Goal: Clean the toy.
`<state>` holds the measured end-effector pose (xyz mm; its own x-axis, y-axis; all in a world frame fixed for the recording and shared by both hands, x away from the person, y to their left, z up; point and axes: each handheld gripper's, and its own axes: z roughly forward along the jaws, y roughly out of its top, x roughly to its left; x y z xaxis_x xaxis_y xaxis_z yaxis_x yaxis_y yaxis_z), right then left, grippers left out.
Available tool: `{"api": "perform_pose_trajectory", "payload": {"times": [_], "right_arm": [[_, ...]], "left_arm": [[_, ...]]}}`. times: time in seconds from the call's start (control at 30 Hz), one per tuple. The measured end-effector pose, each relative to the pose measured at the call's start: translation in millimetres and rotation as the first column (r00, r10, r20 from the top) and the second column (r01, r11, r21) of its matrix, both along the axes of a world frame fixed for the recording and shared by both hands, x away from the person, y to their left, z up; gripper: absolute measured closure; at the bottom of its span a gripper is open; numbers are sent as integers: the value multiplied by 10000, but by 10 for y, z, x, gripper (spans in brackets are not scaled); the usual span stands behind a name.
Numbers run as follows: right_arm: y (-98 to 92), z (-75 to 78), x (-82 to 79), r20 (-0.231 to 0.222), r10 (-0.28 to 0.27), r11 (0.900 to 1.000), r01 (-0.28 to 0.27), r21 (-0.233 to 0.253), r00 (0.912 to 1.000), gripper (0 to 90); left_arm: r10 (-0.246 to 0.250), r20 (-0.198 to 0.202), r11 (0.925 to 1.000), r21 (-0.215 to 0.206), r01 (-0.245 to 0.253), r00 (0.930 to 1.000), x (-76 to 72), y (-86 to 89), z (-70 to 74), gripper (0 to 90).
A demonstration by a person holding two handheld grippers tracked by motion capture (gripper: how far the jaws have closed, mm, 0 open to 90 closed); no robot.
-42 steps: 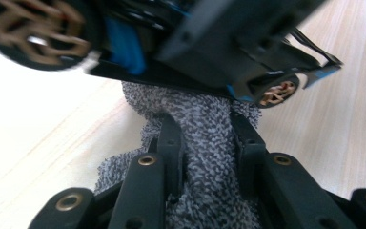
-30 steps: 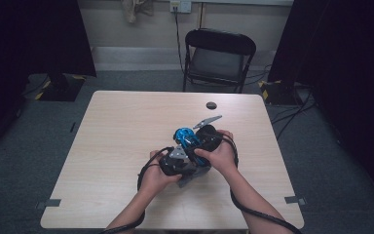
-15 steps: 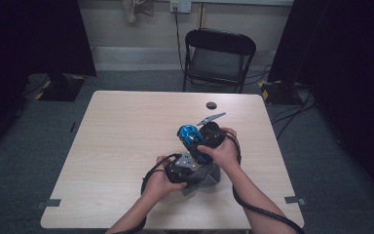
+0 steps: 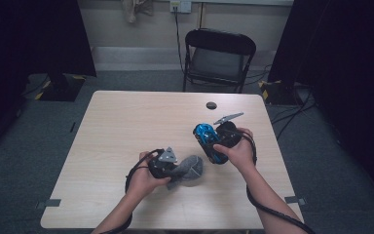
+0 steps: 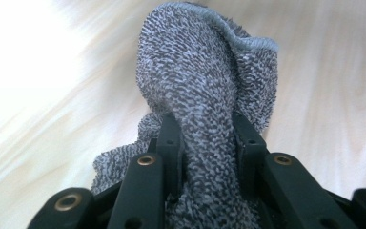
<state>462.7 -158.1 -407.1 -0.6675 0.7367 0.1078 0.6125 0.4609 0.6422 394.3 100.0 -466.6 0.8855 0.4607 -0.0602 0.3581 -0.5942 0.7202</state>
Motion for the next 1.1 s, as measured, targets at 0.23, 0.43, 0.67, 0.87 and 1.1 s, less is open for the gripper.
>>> {"api": "perform_pose_trajectory", "payload": {"times": [0.23,0.43,0.67,0.87,1.1], "right_arm": [[-116,-79,13,-165,-262,9995,259,-193,9995,276],[-215,-186,28,-356,-506,9979,491,-415,9981,276],[-285,-238,60,-504,-655,9966,628,-535,9966,276],[-350,-257,84,-569,-730,9954,692,-655,9957,276],[-461,-281,106,-635,-947,9929,896,-785,9935,276]], "left_arm": [[675,167,9977,-13,-675,9976,69,254,44,703],[1366,226,9906,-77,-1365,9904,153,513,11,703],[1718,368,9851,-159,-1714,9844,198,660,13,703],[1963,471,9805,-187,-1956,9794,216,783,36,703],[2385,524,9711,-238,-2376,9697,248,953,31,703]]}}
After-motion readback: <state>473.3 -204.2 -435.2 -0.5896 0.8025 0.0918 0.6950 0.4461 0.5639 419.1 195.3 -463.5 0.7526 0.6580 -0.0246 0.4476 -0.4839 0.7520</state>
